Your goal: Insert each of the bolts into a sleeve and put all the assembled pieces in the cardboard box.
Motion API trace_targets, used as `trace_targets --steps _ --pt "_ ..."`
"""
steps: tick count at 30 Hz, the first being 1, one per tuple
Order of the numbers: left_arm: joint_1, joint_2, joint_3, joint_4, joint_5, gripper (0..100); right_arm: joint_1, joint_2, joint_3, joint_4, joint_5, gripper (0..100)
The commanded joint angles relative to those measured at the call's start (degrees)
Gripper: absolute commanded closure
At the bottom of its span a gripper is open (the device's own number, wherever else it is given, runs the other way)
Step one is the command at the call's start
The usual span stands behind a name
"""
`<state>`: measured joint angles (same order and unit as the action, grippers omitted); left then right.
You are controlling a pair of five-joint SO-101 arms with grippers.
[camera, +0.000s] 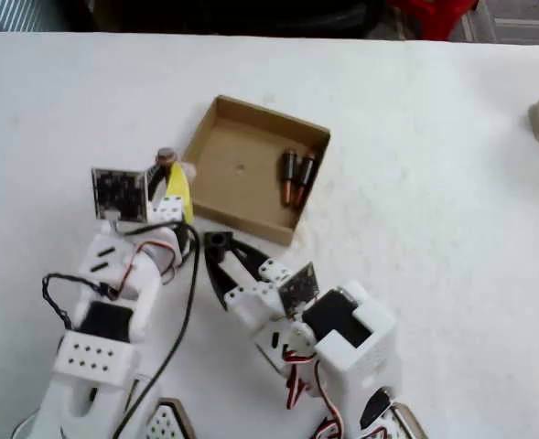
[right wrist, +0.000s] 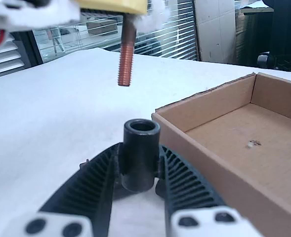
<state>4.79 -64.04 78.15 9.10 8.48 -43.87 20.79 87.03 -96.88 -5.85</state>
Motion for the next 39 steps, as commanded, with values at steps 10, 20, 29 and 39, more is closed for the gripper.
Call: trace_targets --steps 10,20,29,39 --pt "8.40 -27.38 10.20 1.41 0.35 98 -0.48 -0.13 -0.18 0.31 0.53 98.3" --pt "16.40 -41.01 7.65 20.13 0.44 98 -0.48 -0.13 -0.18 0.31 0.53 98.3" --pt "16.84 -40.75 7.21 23.82 0.44 98 -0.48 -0.13 -0.18 0.31 0.53 98.3" --pt "16.84 -40.75 7.74 24.18 0.35 98 -0.48 -0.13 -0.09 0.31 0.53 98.3"
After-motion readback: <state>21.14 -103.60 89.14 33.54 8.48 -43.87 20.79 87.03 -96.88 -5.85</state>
